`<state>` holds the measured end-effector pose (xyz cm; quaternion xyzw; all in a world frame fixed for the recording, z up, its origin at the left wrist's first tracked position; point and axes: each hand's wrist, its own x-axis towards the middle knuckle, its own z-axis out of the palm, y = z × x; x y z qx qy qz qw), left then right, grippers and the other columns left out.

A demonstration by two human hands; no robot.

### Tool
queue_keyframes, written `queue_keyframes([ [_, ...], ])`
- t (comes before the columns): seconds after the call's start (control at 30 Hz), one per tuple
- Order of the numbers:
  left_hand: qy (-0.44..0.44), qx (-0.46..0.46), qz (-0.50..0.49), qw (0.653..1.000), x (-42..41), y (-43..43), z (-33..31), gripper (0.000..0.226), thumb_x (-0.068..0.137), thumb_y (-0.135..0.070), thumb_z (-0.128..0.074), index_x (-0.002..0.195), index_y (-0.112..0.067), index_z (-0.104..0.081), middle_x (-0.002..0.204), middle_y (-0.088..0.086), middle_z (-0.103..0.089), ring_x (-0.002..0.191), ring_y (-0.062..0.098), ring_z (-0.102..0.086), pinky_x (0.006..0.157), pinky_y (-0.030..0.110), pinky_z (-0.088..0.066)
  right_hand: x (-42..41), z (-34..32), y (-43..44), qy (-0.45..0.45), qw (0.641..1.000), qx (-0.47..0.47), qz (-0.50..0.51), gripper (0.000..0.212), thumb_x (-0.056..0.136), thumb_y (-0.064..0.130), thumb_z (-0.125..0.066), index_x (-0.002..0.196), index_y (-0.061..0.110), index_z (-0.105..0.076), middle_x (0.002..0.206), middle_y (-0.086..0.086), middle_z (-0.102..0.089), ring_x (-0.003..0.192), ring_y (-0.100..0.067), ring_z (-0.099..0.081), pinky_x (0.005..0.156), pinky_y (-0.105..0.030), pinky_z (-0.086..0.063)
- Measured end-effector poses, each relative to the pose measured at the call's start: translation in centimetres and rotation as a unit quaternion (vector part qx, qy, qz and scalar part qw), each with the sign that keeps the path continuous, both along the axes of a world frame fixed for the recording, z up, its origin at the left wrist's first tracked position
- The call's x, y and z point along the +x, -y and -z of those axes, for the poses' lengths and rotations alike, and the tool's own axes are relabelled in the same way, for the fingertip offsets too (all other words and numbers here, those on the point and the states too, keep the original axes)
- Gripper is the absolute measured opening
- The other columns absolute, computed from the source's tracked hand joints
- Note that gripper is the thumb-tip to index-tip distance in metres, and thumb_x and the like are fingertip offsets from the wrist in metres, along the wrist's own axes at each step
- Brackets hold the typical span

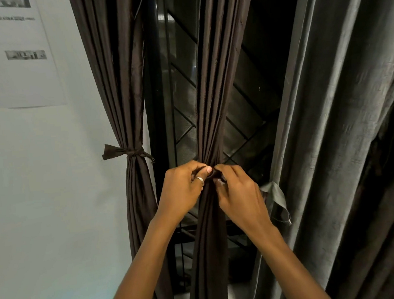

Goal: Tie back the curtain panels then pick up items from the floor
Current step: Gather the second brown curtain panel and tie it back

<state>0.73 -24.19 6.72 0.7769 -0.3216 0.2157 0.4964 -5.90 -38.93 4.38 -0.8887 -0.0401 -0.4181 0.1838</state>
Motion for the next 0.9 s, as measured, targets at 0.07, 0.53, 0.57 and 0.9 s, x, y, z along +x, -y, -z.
queue_keyframes([
  [0.07, -0.001, -0.032, -0.005, 0.999, -0.1, 0.2, 0.4, 0.016, 0.095, -0.025, -0.070, 0.105, -0.017, -0.078, 0.090, -0.004, -0.074, 0.072, 0.005, -0.071, 0.065, 0.025, -0.062, -0.5, 0.7, -0.2, 0.044, 0.999, 0.015, 0.013, 0.026, 0.099, 0.014, -0.061, 0.124, 0.010, -0.065, 0.114, -0.009, -0.068, 0.084, -0.023, -0.072, 0.070, -0.038, -0.061],
  [0.53, 0.043, -0.067, -0.043, 0.996, -1.4, 0.7, 2.0, 0.008, 0.089, -0.018, -0.076, 0.095, -0.012, -0.079, 0.084, -0.004, -0.070, 0.067, 0.005, -0.069, 0.064, 0.021, -0.058, 1.1, 0.2, 4.7, 0.042, 0.973, 0.224, 0.030, 0.006, 0.095, 0.012, -0.069, 0.099, 0.016, -0.069, 0.078, 0.007, -0.071, 0.074, -0.007, -0.070, 0.068, -0.041, -0.061],
  [0.57, 0.041, -0.070, -0.046, 0.996, -1.3, 0.7, 2.0, 0.008, 0.089, -0.017, -0.076, 0.095, -0.012, -0.078, 0.083, -0.004, -0.070, 0.067, 0.005, -0.069, 0.064, 0.020, -0.058, 1.1, 0.3, 4.6, 0.040, 0.974, 0.223, 0.029, 0.006, 0.096, 0.012, -0.068, 0.099, 0.017, -0.068, 0.077, 0.007, -0.070, 0.073, -0.007, -0.069, 0.067, -0.040, -0.061],
  [0.9, 0.010, -0.063, -0.072, 0.995, -1.8, 1.2, 2.3, 0.010, 0.094, -0.030, -0.070, 0.098, -0.021, -0.071, 0.082, -0.006, -0.066, 0.066, 0.009, -0.066, 0.065, 0.024, -0.057, 0.7, 0.3, 4.3, -0.007, 0.967, 0.255, -0.019, 0.012, 0.097, 0.016, -0.067, 0.096, 0.027, -0.063, 0.083, 0.009, -0.071, 0.078, -0.008, -0.071, 0.072, -0.038, -0.062],
])
